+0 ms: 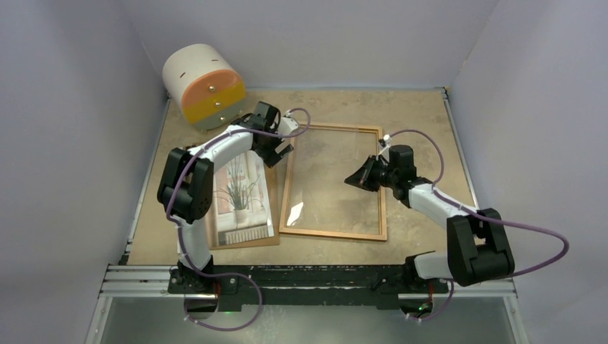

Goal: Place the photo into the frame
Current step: Adjust the photo frame item on the photo frame.

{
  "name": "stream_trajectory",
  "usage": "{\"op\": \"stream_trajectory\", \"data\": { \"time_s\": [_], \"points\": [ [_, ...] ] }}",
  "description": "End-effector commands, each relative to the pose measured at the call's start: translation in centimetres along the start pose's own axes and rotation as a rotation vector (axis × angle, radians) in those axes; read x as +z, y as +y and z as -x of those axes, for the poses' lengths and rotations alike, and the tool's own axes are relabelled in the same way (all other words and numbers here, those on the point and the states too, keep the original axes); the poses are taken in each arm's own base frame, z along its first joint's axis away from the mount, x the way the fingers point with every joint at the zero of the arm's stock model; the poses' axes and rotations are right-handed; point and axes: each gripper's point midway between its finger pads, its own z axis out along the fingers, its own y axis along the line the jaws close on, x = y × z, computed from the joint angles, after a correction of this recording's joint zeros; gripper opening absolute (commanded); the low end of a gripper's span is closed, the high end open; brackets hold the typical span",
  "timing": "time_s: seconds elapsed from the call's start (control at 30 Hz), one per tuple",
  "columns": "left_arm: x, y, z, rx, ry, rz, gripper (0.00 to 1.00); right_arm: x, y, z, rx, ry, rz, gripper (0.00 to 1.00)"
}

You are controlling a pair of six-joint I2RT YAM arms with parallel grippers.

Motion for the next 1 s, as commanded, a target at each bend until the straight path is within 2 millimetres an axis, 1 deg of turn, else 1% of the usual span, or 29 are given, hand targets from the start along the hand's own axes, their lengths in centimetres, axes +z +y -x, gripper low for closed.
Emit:
{"op": "stream_trajectory", "data": {
  "time_s": [0.0,0.17,0.3,0.47,0.73,0.97],
  "points": [
    [-1.6,1.3,2.7,-0.006,-0.058,0.022,1.0,-1.1,-2.2,-0.7,-0.01,-0.009,-0.12,0.0],
    [-1.4,1.4,2.7,-0.018,-0.046,0.027,1.0,-1.7,-3.2,-0.8,-0.004,-0.004,-0.165,0.0],
    [-1.3,1.3,2.4,-0.019,-0.041,0.028,1.0,-2.4,-3.4,0.1,-0.021,-0.025,-0.185,0.0],
    [-1.0,1.2,1.9,-0.016,-0.033,0.028,1.0,-3.2,-3.6,0.8,-0.014,-0.037,-0.198,0.0],
    [-0.8,0.9,1.9,-0.015,-0.033,0.018,1.0,-3.4,-3.3,1.5,-0.006,-0.05,-0.189,0.0],
    [-0.4,0.6,1.7,-0.022,-0.03,0.008,0.99,-3.7,-3.6,1.7,0.015,-0.074,-0.203,0.0]
  ]
}}
